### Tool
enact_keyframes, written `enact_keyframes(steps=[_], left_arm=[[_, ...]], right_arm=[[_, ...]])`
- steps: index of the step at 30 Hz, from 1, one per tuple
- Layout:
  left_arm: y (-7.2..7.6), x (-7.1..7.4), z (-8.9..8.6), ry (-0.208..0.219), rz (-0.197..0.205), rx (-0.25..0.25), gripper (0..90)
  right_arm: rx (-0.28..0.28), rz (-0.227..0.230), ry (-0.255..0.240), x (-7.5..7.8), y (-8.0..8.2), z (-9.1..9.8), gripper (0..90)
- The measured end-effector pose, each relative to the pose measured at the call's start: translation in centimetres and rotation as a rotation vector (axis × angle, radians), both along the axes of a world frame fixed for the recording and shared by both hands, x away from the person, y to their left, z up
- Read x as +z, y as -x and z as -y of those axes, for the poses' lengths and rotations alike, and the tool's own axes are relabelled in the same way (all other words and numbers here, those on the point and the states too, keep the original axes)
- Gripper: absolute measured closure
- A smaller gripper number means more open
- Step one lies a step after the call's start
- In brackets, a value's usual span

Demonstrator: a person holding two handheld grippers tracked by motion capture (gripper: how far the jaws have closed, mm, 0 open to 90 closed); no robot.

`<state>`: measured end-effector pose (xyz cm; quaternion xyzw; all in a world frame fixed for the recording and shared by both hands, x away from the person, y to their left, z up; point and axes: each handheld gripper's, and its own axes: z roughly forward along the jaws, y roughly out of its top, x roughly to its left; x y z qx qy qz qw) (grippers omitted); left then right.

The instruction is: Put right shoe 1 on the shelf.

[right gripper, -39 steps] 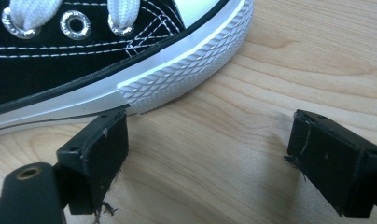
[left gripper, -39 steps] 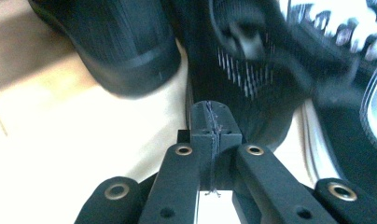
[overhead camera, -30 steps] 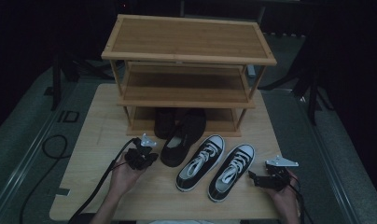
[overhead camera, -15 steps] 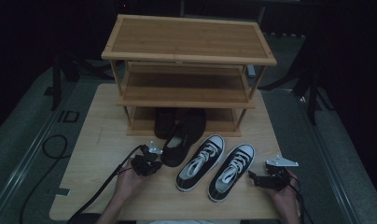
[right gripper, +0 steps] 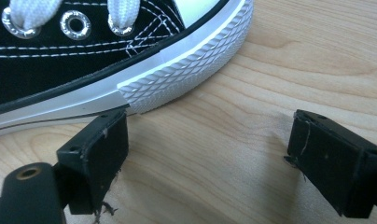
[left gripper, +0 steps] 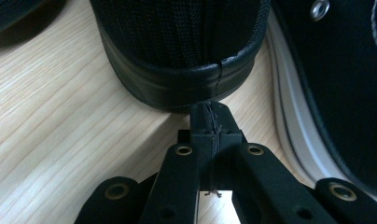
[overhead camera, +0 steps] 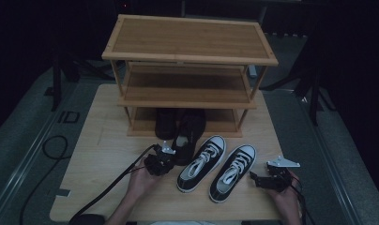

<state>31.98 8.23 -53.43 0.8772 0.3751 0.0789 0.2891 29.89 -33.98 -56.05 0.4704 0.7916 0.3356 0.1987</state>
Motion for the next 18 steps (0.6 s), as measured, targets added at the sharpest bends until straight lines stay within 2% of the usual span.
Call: enact_keyframes(steps=[6,9,10,15,18], left_arm=[[-0.6,0.1,0.9,0.015,0.006,0.000,90.0],[-1.0,0.3,1.3,0.030,0.016,0.003,90.0],[-1.1,0.4,1.4,0.048,0.014,0.005,90.0],[-1.9,1.2,2.0,0.066,0.040,0.023,90.0],[-2.3,1.5,2.3,0.091,0.036,0.022,90.0]], right_arm=[[0.000,0.000,0.000,0.0,0.0,0.0,12.2],[0.000,0.000,0.000,0.0,0.0,0.0,12.2],[0.000,0.000,0.000,0.0,0.0,0.0,12.2],[0.000,0.000,0.000,0.0,0.0,0.0,12.2],[0.000,0.000,0.000,0.0,0.0,0.0,12.2]])
